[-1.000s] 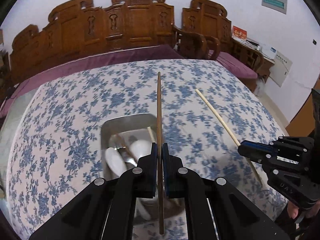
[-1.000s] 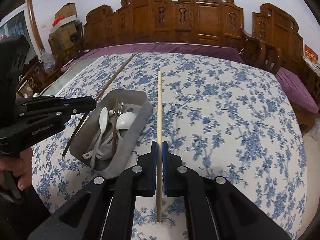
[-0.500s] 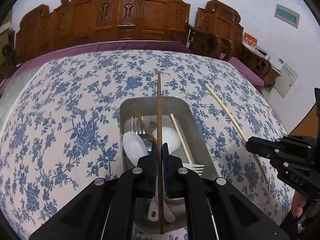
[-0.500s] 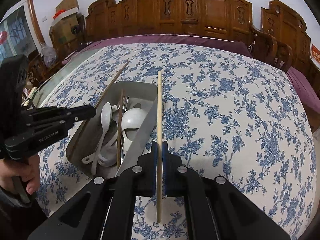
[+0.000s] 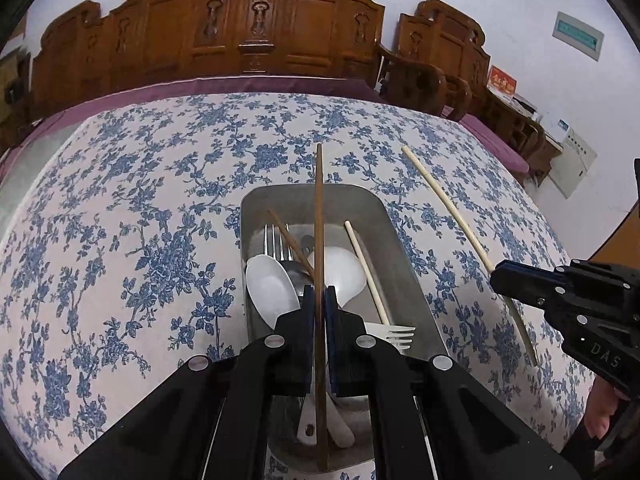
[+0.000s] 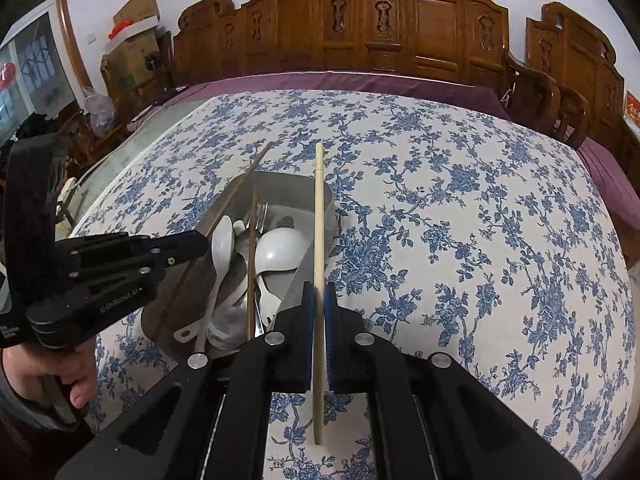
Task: Organize utensils
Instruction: 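Carry both chopsticks over the grey tray with the left and right tools, then lower the chopsticks into the tray and open both tools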
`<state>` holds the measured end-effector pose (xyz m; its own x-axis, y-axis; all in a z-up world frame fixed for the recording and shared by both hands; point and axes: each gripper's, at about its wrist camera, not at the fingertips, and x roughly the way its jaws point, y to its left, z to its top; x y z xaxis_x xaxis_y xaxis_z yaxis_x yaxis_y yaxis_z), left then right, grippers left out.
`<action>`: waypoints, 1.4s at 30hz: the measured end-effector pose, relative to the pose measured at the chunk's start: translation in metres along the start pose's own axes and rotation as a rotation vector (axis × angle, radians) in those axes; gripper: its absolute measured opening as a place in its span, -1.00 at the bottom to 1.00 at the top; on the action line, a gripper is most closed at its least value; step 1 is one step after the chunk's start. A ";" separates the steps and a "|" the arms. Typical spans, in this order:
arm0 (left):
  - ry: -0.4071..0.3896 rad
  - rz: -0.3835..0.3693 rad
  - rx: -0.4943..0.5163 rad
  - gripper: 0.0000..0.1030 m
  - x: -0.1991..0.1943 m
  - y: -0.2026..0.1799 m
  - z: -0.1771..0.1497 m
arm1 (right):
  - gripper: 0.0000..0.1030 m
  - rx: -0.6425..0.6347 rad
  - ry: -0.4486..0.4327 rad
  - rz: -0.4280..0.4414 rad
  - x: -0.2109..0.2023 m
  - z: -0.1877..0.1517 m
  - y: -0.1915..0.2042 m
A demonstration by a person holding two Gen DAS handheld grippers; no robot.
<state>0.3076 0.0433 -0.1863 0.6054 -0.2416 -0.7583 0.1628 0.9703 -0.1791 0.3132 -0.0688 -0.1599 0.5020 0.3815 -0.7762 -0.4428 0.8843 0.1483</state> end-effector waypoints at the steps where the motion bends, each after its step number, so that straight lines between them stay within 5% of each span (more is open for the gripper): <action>1: 0.004 0.001 -0.001 -0.91 0.002 0.000 -0.001 | -0.88 -0.002 -0.001 0.001 0.000 0.001 0.001; 7: 0.020 0.015 0.017 -0.90 0.005 -0.001 -0.005 | -0.88 -0.007 -0.005 0.003 0.000 0.004 0.005; 13: -0.030 0.032 0.023 -0.72 -0.014 0.004 -0.001 | -0.88 -0.014 -0.003 0.018 0.005 0.006 0.017; 26: -0.112 0.144 -0.004 -0.69 -0.042 0.046 0.015 | -0.88 0.024 0.037 0.073 0.046 0.013 0.046; 42: -0.107 0.156 -0.002 -0.68 -0.043 0.055 0.017 | -0.88 0.055 0.060 0.039 0.075 0.016 0.053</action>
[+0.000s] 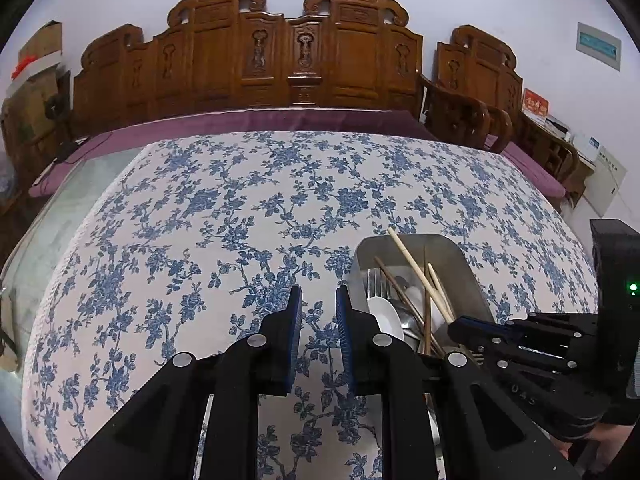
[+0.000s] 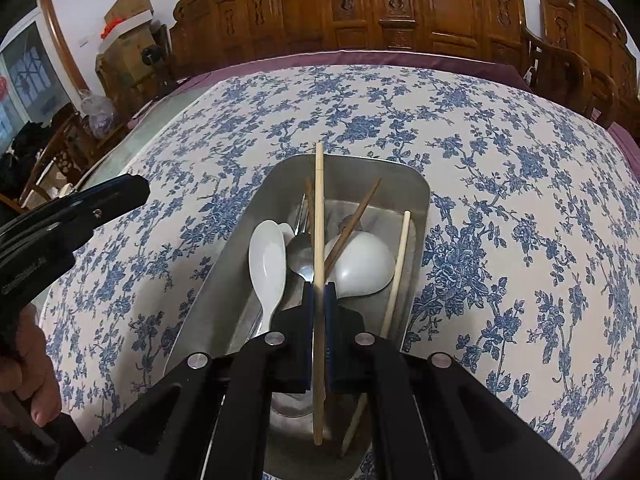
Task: Organize utensils
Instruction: 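Lower the chopsticks into the tray and open both tools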
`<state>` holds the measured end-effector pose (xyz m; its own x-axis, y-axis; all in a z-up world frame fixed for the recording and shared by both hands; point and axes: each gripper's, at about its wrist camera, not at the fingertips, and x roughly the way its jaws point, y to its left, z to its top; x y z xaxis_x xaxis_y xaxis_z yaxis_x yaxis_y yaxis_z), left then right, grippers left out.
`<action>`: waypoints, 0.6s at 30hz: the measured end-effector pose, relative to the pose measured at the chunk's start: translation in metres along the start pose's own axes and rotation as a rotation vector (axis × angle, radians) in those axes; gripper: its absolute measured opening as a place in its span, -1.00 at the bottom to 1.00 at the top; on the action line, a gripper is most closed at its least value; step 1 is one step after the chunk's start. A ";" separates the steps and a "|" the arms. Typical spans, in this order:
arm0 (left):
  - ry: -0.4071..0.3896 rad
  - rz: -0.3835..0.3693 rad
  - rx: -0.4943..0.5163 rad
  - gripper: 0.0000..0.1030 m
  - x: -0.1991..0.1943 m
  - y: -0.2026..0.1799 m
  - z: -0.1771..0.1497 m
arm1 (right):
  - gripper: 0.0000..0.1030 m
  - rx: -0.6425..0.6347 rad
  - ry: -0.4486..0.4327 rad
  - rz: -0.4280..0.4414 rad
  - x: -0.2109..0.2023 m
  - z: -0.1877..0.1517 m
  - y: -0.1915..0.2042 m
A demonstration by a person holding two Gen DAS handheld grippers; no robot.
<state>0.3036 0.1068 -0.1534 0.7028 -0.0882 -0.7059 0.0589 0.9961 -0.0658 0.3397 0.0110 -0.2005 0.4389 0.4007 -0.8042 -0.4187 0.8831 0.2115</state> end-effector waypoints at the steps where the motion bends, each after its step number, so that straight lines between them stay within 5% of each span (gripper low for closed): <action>1: 0.000 -0.001 0.001 -0.68 0.000 0.000 0.000 | -0.88 0.001 0.001 -0.001 0.001 0.000 0.000; 18: 0.004 0.002 -0.001 -0.66 0.001 0.000 0.000 | -0.86 -0.017 -0.005 0.060 0.007 0.000 0.015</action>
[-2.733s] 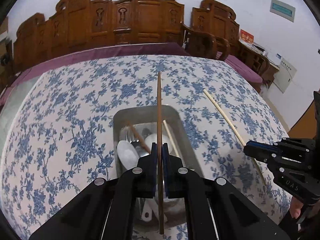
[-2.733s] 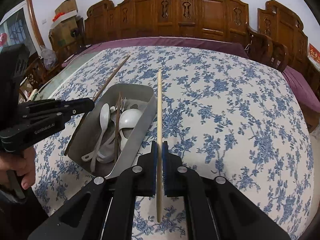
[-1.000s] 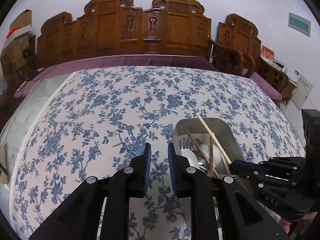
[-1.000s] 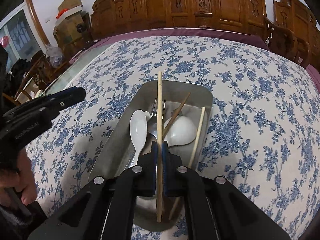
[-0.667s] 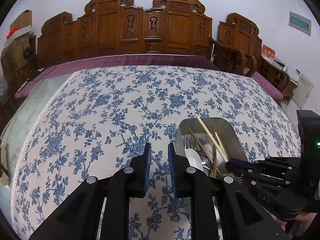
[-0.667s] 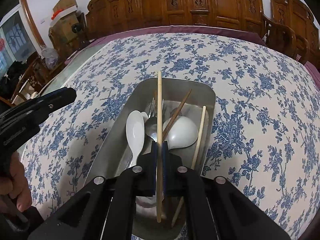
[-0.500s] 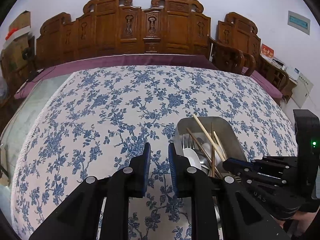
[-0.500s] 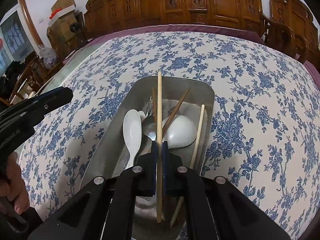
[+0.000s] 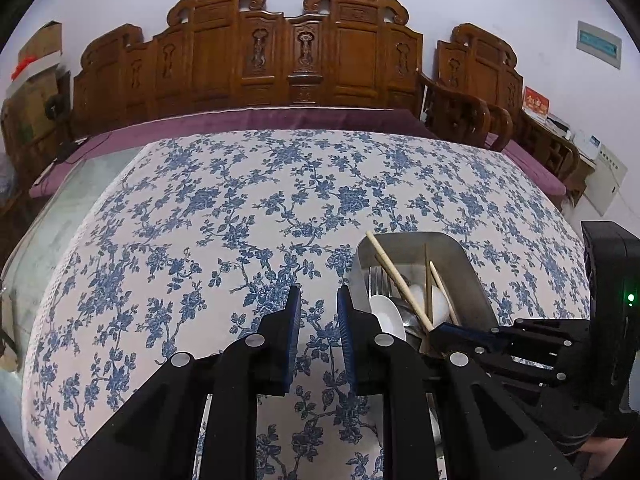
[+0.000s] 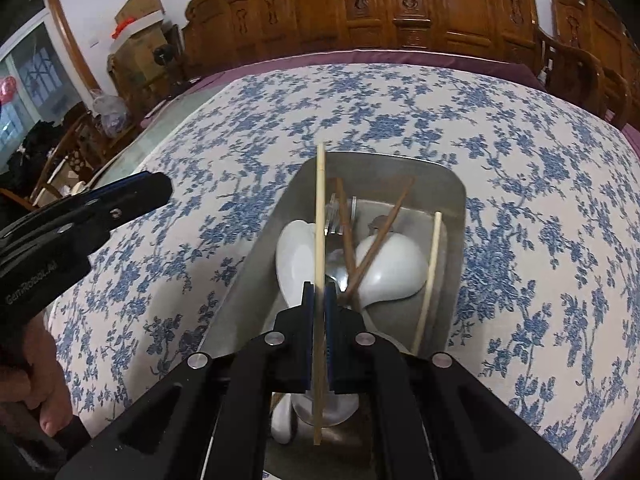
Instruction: Organize utensils
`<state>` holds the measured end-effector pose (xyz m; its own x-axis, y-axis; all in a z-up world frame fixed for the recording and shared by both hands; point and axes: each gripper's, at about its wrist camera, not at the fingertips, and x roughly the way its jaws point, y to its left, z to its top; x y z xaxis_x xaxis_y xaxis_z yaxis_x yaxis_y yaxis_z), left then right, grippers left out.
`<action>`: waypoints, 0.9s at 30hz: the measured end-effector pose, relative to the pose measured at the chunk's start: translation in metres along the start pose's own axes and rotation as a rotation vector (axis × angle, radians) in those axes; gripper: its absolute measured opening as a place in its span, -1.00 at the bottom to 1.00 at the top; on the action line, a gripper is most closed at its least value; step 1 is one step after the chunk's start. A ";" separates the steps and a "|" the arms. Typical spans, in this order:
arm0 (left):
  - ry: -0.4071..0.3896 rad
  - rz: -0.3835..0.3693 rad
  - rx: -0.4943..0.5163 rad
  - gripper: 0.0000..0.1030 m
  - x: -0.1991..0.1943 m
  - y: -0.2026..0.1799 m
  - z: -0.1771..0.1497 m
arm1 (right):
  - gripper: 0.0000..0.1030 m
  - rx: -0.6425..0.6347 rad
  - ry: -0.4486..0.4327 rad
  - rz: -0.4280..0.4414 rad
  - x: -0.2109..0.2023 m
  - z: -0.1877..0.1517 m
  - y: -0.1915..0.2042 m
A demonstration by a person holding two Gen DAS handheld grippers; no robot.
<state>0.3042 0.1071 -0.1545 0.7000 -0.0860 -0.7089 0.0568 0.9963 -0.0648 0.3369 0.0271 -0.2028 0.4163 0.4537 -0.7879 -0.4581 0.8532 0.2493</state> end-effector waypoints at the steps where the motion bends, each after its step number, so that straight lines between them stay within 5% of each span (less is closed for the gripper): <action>1: 0.000 -0.001 -0.001 -0.66 0.000 0.000 0.000 | -0.86 -0.005 -0.004 -0.010 -0.001 -0.001 0.001; 10: -0.006 0.004 0.012 -0.66 -0.003 -0.005 -0.001 | -0.71 -0.028 -0.053 -0.009 -0.024 -0.008 -0.009; 12: -0.012 0.008 0.019 -0.53 -0.006 -0.008 -0.002 | -0.67 -0.030 -0.069 -0.011 -0.035 -0.011 -0.012; 17: -0.025 0.010 0.031 -0.38 -0.018 -0.018 -0.007 | -0.34 -0.042 -0.124 -0.034 -0.069 -0.023 -0.021; 22: -0.035 0.004 0.026 0.05 -0.032 -0.028 -0.019 | -0.19 -0.047 -0.172 -0.062 -0.100 -0.039 -0.029; 24: -0.048 0.005 0.029 0.40 -0.041 -0.033 -0.025 | -0.11 -0.044 -0.198 -0.067 -0.113 -0.046 -0.031; 27: -0.065 0.019 0.038 0.55 -0.053 -0.040 -0.032 | 0.17 -0.029 -0.229 -0.080 -0.133 -0.057 -0.034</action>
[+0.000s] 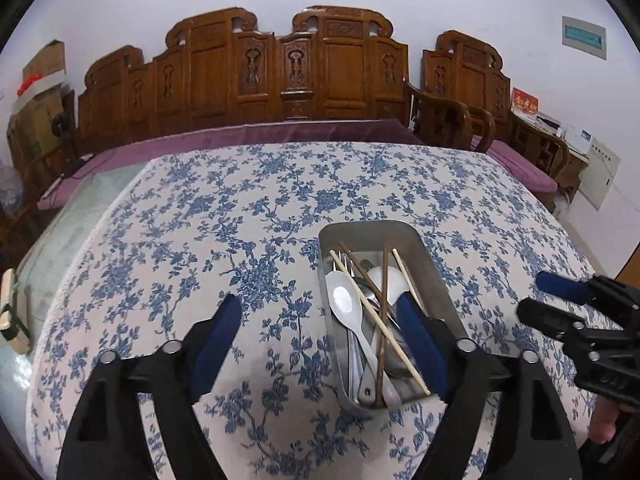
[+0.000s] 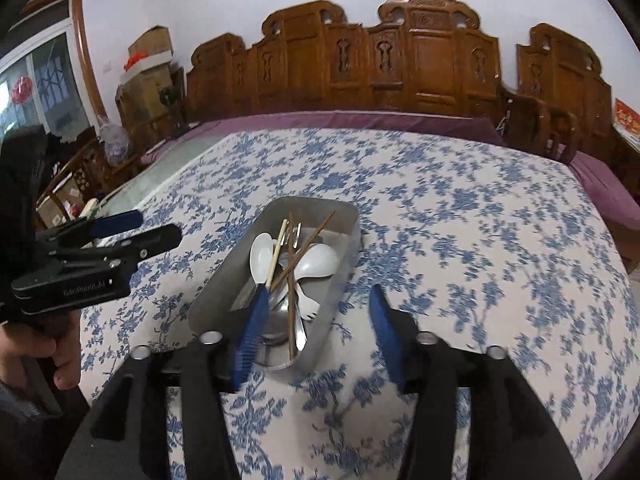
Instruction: Organize utensils
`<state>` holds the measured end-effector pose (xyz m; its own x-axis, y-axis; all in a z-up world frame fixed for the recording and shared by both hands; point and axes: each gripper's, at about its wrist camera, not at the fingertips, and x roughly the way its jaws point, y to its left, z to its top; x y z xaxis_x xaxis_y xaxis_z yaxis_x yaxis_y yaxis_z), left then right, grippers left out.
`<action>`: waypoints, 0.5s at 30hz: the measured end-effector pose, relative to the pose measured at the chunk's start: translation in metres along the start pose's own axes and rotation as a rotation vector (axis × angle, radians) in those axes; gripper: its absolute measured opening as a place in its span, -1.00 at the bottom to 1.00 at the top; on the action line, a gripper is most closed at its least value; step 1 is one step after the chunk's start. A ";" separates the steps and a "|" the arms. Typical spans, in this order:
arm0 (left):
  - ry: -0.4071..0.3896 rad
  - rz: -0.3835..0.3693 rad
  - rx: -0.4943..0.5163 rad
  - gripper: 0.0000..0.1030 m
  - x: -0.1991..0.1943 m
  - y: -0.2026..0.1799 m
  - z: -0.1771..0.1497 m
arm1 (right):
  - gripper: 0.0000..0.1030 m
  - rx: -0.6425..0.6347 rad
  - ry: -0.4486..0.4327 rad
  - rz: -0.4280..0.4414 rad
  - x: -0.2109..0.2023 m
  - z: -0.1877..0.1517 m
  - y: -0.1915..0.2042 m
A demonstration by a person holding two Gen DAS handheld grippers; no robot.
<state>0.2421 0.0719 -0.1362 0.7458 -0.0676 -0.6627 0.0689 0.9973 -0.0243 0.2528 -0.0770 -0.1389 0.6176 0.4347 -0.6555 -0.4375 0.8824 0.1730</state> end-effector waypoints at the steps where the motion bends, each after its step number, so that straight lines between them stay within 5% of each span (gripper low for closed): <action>1: -0.004 0.001 -0.003 0.63 -0.006 -0.002 -0.002 | 0.25 0.008 -0.010 -0.005 -0.008 -0.002 -0.002; 7: -0.036 0.008 -0.027 0.85 -0.043 -0.013 -0.008 | 0.91 0.028 -0.058 -0.069 -0.047 -0.015 -0.007; 15: -0.048 0.020 0.009 0.85 -0.093 -0.043 -0.017 | 0.95 0.076 -0.069 -0.106 -0.090 -0.029 -0.017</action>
<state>0.1588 0.0360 -0.0863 0.7781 -0.0493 -0.6262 0.0596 0.9982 -0.0046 0.1859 -0.1366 -0.1048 0.7019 0.3475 -0.6217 -0.3185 0.9339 0.1624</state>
